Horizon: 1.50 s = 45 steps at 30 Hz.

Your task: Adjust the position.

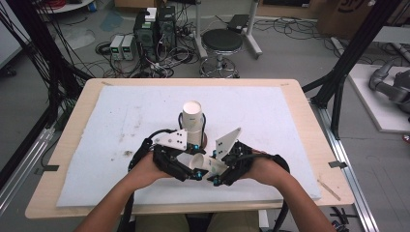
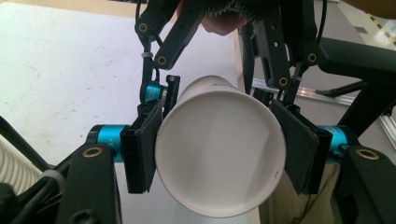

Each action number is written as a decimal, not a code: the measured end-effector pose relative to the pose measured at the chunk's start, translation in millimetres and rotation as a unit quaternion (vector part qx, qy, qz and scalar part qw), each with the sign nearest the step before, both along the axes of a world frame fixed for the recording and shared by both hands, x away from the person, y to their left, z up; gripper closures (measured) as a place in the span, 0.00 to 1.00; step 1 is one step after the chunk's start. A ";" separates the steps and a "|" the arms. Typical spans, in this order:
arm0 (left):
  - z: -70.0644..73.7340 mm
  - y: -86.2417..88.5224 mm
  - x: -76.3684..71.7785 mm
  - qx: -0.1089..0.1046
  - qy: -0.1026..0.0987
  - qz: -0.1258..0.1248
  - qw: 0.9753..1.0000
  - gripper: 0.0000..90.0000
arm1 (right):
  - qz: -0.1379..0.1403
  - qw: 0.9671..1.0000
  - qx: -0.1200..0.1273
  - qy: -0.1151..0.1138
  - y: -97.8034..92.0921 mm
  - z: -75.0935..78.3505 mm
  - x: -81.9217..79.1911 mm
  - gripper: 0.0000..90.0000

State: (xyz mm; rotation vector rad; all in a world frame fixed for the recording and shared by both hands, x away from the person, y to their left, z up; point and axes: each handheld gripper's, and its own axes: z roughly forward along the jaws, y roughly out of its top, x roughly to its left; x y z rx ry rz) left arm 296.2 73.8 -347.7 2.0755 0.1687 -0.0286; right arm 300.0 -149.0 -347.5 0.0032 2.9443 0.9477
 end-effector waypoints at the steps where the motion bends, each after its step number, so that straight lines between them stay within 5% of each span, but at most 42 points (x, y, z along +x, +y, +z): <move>1: -0.3 -0.1 -0.1 0.001 0.001 0.000 1.000 0.41 | -0.001 1.000 -0.002 0.003 0.1 -0.3 -0.3 0.41; 6: -1.3 3.6 0.9 -0.010 -0.002 0.003 1.000 0.42 | -0.012 1.000 0.013 0.000 -1.6 -0.8 -0.1 0.32; 12: -4.0 12.3 1.3 -0.043 0.001 0.010 0.999 0.42 | -0.042 0.997 0.070 0.005 -12.6 3.8 1.4 0.23; 20: -7.6 23.4 1.5 -0.071 0.000 0.027 0.997 0.41 | -0.076 0.987 0.144 -0.009 -32.0 12.5 -0.3 0.23; 32: -12.2 32.1 -1.6 -0.108 -0.006 0.041 0.993 0.41 | -0.107 0.974 0.198 -0.017 -55.2 -2.0 -11.4 0.22; 39: -12.4 32.0 -4.4 -0.132 -0.011 0.038 0.990 0.41 | -0.124 0.962 0.242 -0.010 -67.0 -21.1 -18.4 0.22; 40: -12.5 31.7 -4.7 -0.134 -0.011 0.037 0.990 0.41 | -0.125 0.957 0.263 -0.001 -70.3 -27.3 -19.2 0.22; 41: -12.6 31.2 -5.0 -0.137 -0.012 0.036 0.990 0.41 | -0.125 0.957 0.263 -0.001 -70.3 -27.3 -19.2 0.22; 45: -12.6 30.9 -5.4 -0.145 -0.013 0.034 0.989 0.41 | -0.132 0.945 0.297 0.025 -74.8 -42.2 -18.7 0.22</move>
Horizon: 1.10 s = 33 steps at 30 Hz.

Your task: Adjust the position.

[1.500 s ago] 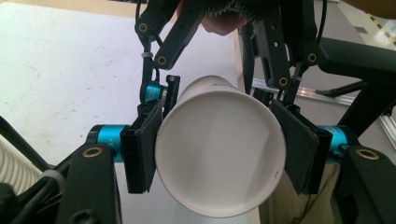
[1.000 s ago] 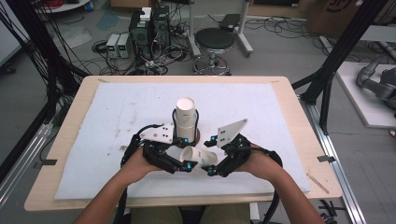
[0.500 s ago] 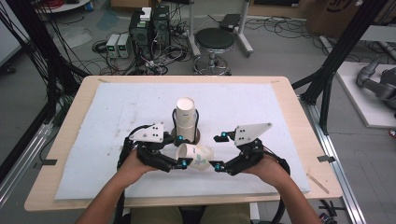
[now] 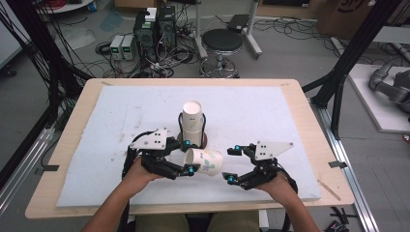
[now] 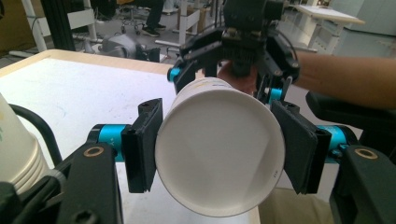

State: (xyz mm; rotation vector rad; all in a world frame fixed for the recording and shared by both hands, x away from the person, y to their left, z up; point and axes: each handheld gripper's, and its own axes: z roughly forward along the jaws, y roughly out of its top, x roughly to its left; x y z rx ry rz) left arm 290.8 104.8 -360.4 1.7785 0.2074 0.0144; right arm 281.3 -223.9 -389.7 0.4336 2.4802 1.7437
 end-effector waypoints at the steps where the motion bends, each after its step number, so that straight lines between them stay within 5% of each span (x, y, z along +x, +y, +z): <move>1: 0.0 0.2 0.0 0.000 -0.001 0.000 1.000 0.41 | 0.004 1.000 0.008 0.007 0.1 -3.7 0.3 0.22; 33: -2.9 -3.4 -3.7 -0.038 0.001 -0.041 0.998 0.41 | 0.065 0.998 0.027 -0.004 18.6 -5.7 -0.8 0.27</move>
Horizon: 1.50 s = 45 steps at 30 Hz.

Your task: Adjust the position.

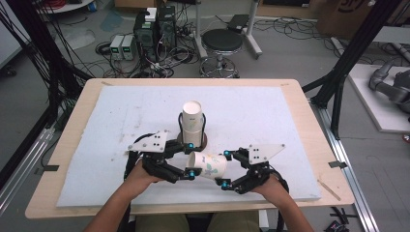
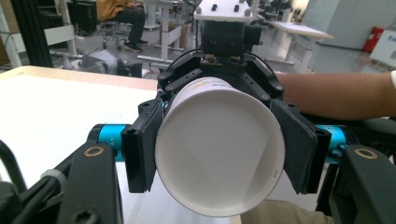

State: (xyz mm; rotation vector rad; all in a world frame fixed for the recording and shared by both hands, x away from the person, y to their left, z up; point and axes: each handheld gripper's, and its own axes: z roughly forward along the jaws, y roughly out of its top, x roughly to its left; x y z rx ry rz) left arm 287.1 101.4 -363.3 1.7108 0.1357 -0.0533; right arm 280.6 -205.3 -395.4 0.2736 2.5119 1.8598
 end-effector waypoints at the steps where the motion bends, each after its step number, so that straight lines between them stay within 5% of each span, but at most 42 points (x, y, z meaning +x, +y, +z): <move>1: -0.4 0.0 -0.2 -0.001 0.001 -0.001 1.000 0.41 | 0.002 1.000 0.002 0.000 0.1 0.3 0.1 0.28; 9: -5.5 4.3 0.0 -0.031 0.010 -0.005 0.999 0.42 | 0.015 0.999 0.038 0.007 -2.0 -1.0 2.0 0.36; 18: -10.6 6.3 -1.7 -0.013 0.014 0.004 1.000 0.40 | 0.016 0.999 0.038 0.008 -2.4 -0.5 2.7 0.41; 21: -11.1 2.0 -3.4 0.027 0.027 0.044 0.998 0.10 | 0.019 0.999 0.031 0.013 -2.9 0.2 3.4 0.42; 32: -8.4 6.5 -5.4 0.075 0.024 0.049 0.996 0.10 | 0.007 0.998 -0.055 0.012 -3.9 11.3 6.5 0.41; 39: -6.1 8.0 -7.3 0.094 0.016 0.052 0.994 0.11 | 0.002 0.997 -0.083 0.006 -5.6 19.2 8.6 0.41; 45: -3.9 5.2 -6.8 0.117 0.006 0.050 0.992 0.12 | 0.006 0.992 -0.129 -0.004 -1.9 28.9 11.2 0.41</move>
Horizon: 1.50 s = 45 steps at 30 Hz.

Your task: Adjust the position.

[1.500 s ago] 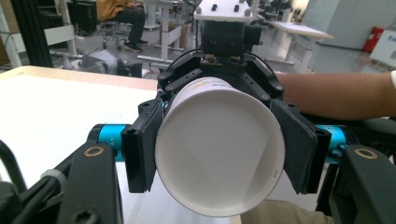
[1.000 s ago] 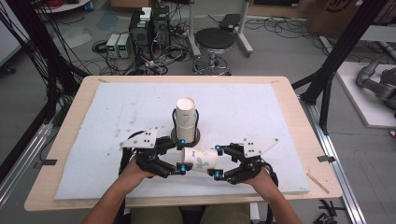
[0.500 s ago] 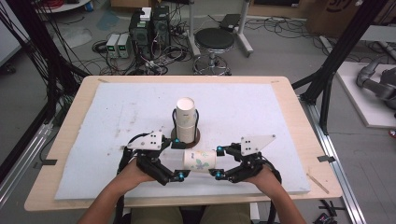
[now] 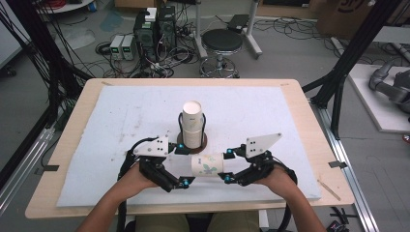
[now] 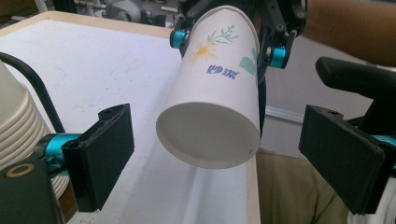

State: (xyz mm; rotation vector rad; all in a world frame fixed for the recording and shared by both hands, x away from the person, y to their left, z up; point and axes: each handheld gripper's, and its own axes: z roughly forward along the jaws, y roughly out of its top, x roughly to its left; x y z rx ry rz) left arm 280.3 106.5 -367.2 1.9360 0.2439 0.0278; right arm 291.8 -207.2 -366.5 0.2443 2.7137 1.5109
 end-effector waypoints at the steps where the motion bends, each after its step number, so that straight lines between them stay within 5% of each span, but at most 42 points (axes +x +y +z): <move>1: 1.0 -0.6 0.1 0.005 -0.002 -0.002 1.000 0.13 | 0.004 1.000 -0.007 -0.003 1.8 2.0 0.7 0.41; 14: 7.6 -7.7 2.1 0.066 -0.023 -0.015 0.997 0.14 | 0.038 0.994 -0.099 -0.025 27.8 23.7 6.9 0.41; 33: 9.5 -17.5 6.4 0.134 -0.028 -0.032 0.990 0.20 | 0.054 0.982 -0.176 -0.046 49.6 39.9 9.7 0.41; 45: 11.1 -25.3 8.2 0.154 -0.029 -0.041 0.987 0.22 | 0.064 0.972 -0.220 -0.054 62.4 47.3 9.6 0.41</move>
